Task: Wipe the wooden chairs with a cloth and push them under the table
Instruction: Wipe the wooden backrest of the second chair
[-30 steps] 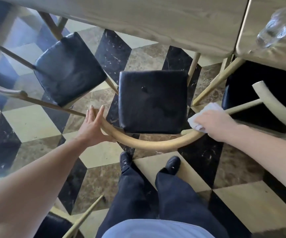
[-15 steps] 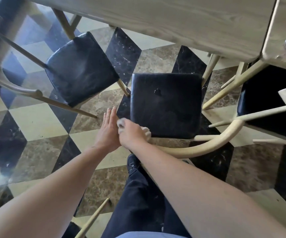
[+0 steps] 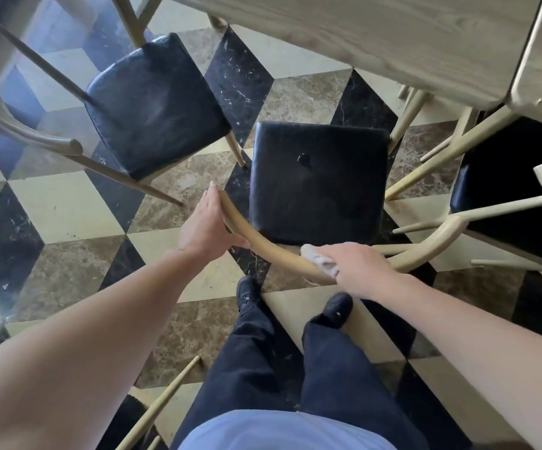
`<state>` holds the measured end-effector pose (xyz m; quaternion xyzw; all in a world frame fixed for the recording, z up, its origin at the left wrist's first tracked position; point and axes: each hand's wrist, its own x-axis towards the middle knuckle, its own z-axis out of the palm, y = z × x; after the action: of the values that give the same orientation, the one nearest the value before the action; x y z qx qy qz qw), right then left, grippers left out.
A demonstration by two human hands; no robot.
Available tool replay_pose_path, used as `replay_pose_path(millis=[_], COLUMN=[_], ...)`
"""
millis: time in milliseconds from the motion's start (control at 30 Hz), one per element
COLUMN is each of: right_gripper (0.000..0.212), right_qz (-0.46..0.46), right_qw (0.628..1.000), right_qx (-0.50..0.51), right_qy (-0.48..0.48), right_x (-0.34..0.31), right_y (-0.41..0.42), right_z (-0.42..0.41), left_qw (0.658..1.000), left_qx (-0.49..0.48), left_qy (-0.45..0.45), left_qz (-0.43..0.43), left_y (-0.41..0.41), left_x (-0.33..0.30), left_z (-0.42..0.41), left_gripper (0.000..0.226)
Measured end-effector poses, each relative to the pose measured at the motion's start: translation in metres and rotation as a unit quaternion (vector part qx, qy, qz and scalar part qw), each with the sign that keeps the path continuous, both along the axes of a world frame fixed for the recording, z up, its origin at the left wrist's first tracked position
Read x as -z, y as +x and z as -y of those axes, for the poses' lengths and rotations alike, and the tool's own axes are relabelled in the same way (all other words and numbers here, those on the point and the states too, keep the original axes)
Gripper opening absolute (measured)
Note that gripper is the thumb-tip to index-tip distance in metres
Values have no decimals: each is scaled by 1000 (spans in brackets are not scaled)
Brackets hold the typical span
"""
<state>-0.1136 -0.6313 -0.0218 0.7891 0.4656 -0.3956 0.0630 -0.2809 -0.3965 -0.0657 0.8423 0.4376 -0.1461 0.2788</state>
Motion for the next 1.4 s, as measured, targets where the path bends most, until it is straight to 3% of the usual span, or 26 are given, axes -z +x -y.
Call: replay_pose_path(millis=[167,300,367,433,533,700,767,833,867,967,1100,1233,1333,1400], right_gripper=[29,56,63,74,86,80,66,62,61,48,40,48,59,53], right_qz=[74,158,155,94,53,87,74,106,154,312,361,341,342,366], right_qw=[985,985,970,950,925,926,941,952,939,850,823,799,742,696], right_qx=[-153,59,183,275,303,169,47,-140,-227,-398,-432,-493,-575,-614], right_qy=[-20,-19,31,111,225,326,326,249,207,147,80,39,41,65], right_x=[-4,2,10,11,14,29,40,56,61,66,60,50,46,37], right_y=[87,131,95,35,-59,-162,-171,-173,-167,-148,-130,-121,-115,-115], right_z=[56,100,111,110,80,-12,-56,-97,-113,-150,-179,-164,-132,-108], left_qw=[999,998,994,988,970,933,926,927,934,955,979,991,987,987], left_qx=[-35,-26,-41,-69,-121,-156,-160,-148,-133,-93,-29,116,143,151], left_qy=[5,-31,-57,-106,-186,-292,-309,-315,-305,-266,-178,-15,21,21], left_qz=[-21,50,79,88,98,139,148,140,127,95,93,66,64,43], left_y=[-43,-30,-19,-11,-10,-21,-20,-20,-17,-11,-9,-18,-20,-20], left_x=[-1,-11,-20,-29,-37,-31,-30,-28,-29,-26,-18,-12,-10,-9], left_z=[-2,2,-4,-10,-23,-46,-52,-57,-58,-62,-60,-52,-50,-50], left_gripper=[154,129,96,63,56,75,76,76,76,78,67,66,57,39])
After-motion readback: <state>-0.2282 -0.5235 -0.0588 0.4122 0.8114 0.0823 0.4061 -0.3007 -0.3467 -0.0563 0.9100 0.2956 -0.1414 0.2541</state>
